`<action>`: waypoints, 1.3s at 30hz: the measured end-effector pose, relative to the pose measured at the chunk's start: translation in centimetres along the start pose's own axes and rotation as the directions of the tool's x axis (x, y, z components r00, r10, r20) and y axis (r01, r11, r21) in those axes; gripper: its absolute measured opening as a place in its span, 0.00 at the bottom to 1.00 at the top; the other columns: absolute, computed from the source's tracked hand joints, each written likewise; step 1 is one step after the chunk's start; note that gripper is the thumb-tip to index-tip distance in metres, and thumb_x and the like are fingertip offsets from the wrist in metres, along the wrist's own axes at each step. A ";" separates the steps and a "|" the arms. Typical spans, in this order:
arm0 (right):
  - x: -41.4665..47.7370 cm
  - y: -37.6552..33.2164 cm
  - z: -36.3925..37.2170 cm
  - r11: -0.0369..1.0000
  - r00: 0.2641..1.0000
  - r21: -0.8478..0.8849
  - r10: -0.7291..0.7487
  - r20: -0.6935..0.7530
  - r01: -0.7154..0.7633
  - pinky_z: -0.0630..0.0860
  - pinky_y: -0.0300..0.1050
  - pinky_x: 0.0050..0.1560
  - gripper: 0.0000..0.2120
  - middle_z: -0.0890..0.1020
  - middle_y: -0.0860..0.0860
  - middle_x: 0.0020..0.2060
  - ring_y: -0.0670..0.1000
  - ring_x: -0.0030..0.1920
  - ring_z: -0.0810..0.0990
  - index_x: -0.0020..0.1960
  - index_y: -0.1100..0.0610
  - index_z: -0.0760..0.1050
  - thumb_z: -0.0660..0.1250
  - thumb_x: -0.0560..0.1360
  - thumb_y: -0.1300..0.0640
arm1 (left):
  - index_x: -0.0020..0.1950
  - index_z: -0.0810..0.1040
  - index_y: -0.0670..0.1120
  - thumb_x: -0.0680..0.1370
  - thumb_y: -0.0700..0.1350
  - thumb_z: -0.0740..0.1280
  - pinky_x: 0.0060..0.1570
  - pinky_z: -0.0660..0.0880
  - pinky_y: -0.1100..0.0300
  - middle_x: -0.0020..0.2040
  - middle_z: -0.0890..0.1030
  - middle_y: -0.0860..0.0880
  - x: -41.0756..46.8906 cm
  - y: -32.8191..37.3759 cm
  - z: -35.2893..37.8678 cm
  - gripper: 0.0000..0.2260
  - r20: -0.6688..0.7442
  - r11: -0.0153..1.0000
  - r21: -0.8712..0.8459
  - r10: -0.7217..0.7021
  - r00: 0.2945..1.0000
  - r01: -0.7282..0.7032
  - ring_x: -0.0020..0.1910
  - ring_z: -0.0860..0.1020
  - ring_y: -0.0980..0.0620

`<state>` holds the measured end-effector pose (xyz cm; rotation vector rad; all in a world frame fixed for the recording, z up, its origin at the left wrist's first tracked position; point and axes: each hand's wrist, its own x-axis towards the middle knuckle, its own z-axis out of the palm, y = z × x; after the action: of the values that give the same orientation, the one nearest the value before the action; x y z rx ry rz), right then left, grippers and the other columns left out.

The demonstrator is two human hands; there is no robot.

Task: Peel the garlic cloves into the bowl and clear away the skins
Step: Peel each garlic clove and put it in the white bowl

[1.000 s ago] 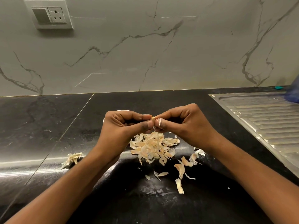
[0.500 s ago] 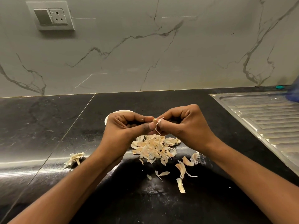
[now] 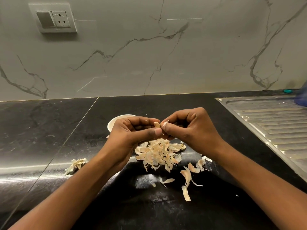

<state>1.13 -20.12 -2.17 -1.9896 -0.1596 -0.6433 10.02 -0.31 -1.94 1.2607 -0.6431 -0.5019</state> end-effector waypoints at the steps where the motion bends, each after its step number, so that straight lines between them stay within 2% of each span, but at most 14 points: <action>1: 0.0 0.0 0.0 1.000 1.000 -0.012 -0.003 0.003 0.003 0.86 0.44 0.41 0.04 0.89 0.53 0.39 0.53 0.39 0.89 0.50 0.63 0.87 0.76 0.77 0.63 | 0.55 0.84 0.36 0.70 0.32 0.76 0.56 0.85 0.50 0.52 0.87 0.35 0.0 -0.1 0.0 0.14 0.004 1.000 0.007 -0.005 1.000 0.005 0.52 0.87 0.38; 6: 0.1 0.1 -0.7 0.999 1.000 -0.050 -0.013 -0.021 0.012 0.87 0.50 0.44 0.04 0.89 0.52 0.40 0.53 0.39 0.89 0.51 0.62 0.87 0.77 0.76 0.63 | 0.54 0.85 0.36 0.68 0.32 0.77 0.49 0.85 0.55 0.50 0.87 0.36 0.0 0.1 -0.1 0.15 -0.050 1.000 0.022 0.000 0.999 0.001 0.49 0.88 0.39; 9: 0.2 0.4 -0.9 0.996 1.000 -0.094 0.006 -0.023 -0.008 0.88 0.53 0.46 0.04 0.89 0.51 0.40 0.52 0.40 0.89 0.50 0.61 0.87 0.78 0.76 0.64 | 0.55 0.85 0.36 0.66 0.34 0.78 0.48 0.85 0.55 0.49 0.87 0.35 0.0 0.0 -0.2 0.17 -0.089 0.999 0.039 0.010 0.996 -0.007 0.48 0.88 0.38; 13: 0.4 0.7 -0.9 0.986 0.998 -0.162 0.042 0.046 -0.034 0.87 0.56 0.46 0.05 0.89 0.51 0.40 0.52 0.41 0.89 0.50 0.60 0.88 0.73 0.78 0.65 | 0.50 0.84 0.35 0.67 0.34 0.78 0.49 0.86 0.51 0.48 0.87 0.36 0.2 -0.1 -0.3 0.13 -0.096 0.998 0.058 0.010 0.995 -0.005 0.45 0.87 0.40; 16: 0.2 0.6 -0.9 0.989 0.991 -0.131 0.079 0.104 -0.065 0.87 0.60 0.46 0.06 0.89 0.52 0.40 0.54 0.42 0.89 0.51 0.60 0.88 0.71 0.80 0.64 | 0.49 0.86 0.36 0.68 0.36 0.78 0.48 0.85 0.54 0.47 0.87 0.36 0.2 -0.3 -0.3 0.11 -0.085 0.997 0.081 0.009 0.996 -0.002 0.42 0.87 0.42; 20: 0.2 0.4 -0.9 0.993 0.985 -0.083 0.097 0.140 -0.085 0.87 0.58 0.47 0.07 0.89 0.53 0.42 0.54 0.44 0.89 0.53 0.60 0.87 0.74 0.80 0.57 | 0.52 0.86 0.36 0.68 0.39 0.77 0.48 0.85 0.55 0.48 0.88 0.38 0.2 -0.6 -0.4 0.14 -0.042 0.989 0.147 -0.008 0.999 0.014 0.45 0.88 0.41; 23: 0.3 0.4 -1.0 0.992 0.984 -0.090 0.098 0.148 -0.085 0.88 0.56 0.46 0.09 0.89 0.53 0.43 0.54 0.43 0.89 0.54 0.60 0.87 0.76 0.78 0.55 | 0.52 0.87 0.39 0.70 0.40 0.77 0.47 0.85 0.58 0.46 0.89 0.41 0.1 -0.6 -0.2 0.12 -0.027 0.969 0.243 0.047 0.999 -0.039 0.45 0.88 0.43; 26: 0.3 0.3 -1.1 0.989 0.978 -0.108 0.118 0.170 -0.100 0.88 0.53 0.46 0.09 0.89 0.53 0.43 0.54 0.43 0.90 0.54 0.61 0.87 0.77 0.77 0.56 | 0.52 0.88 0.42 0.74 0.38 0.77 0.48 0.85 0.57 0.45 0.89 0.45 0.1 -1.0 -0.2 0.07 -0.015 0.918 0.377 0.141 0.990 -0.125 0.44 0.88 0.45; 30: 0.3 0.1 -1.2 0.985 0.969 -0.127 0.141 0.202 -0.117 0.88 0.49 0.46 0.07 0.89 0.53 0.42 0.53 0.42 0.90 0.53 0.61 0.88 0.76 0.78 0.58 | 0.51 0.89 0.46 0.73 0.43 0.77 0.48 0.86 0.56 0.43 0.89 0.49 0.0 -1.1 -0.3 0.08 0.026 0.863 0.471 0.193 0.981 -0.183 0.43 0.88 0.49; 32: 0.2 0.0 -1.3 0.983 0.966 -0.150 0.141 0.216 -0.110 0.88 0.51 0.46 0.06 0.89 0.52 0.41 0.52 0.41 0.89 0.52 0.60 0.88 0.76 0.78 0.59 | 0.52 0.89 0.46 0.73 0.44 0.78 0.47 0.86 0.54 0.43 0.89 0.50 -0.1 -1.0 -0.3 0.08 0.064 0.836 0.507 0.208 0.976 -0.211 0.43 0.88 0.50; 36: 0.0 0.0 -1.1 0.974 0.964 -0.217 0.121 0.235 -0.069 0.88 0.52 0.44 0.04 0.88 0.50 0.37 0.50 0.38 0.89 0.49 0.60 0.89 0.77 0.77 0.59 | 0.51 0.90 0.45 0.77 0.39 0.77 0.45 0.84 0.41 0.41 0.88 0.51 0.0 -1.2 -0.6 0.05 0.142 0.750 0.608 0.220 0.965 -0.260 0.41 0.86 0.46; 39: -0.1 0.1 -0.7 0.972 0.974 -0.234 0.087 0.210 -0.036 0.87 0.54 0.40 0.04 0.88 0.50 0.35 0.51 0.36 0.88 0.47 0.60 0.89 0.77 0.77 0.59 | 0.49 0.90 0.45 0.77 0.39 0.77 0.43 0.82 0.39 0.40 0.87 0.50 0.2 -1.2 -0.8 0.04 0.162 0.731 0.621 0.235 0.959 -0.284 0.40 0.86 0.45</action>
<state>0.80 -20.74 -2.04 -2.2784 -0.1612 -0.4156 10.67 -0.16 -3.22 1.7640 -1.0976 -0.0764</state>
